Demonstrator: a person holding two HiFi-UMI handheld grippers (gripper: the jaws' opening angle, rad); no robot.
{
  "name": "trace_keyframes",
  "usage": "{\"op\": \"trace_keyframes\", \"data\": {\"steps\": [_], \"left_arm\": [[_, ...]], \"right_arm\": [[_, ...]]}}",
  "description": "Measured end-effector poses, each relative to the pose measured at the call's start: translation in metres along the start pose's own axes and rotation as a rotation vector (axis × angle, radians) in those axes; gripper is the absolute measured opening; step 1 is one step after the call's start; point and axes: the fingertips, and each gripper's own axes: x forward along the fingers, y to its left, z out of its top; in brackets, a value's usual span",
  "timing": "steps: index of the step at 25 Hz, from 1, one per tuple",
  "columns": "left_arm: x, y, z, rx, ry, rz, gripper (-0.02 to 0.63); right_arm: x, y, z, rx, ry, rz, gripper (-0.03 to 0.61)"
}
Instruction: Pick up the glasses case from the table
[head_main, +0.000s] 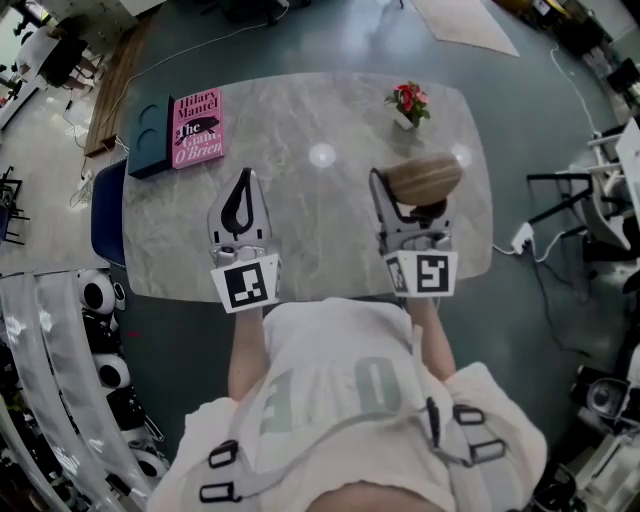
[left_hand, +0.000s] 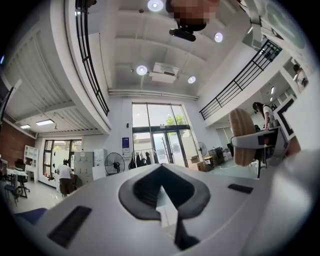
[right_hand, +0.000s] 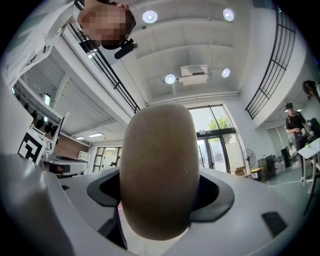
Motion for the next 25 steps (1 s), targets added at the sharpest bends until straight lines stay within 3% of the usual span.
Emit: {"op": "trace_keyframes", "data": {"steps": [25], "left_arm": [[-0.001,-0.0039,0.0034,-0.004,-0.014,0.004,0.003]], "right_arm": [[-0.005,-0.0037,-0.0002,-0.017,0.016,0.0,0.38]]}}
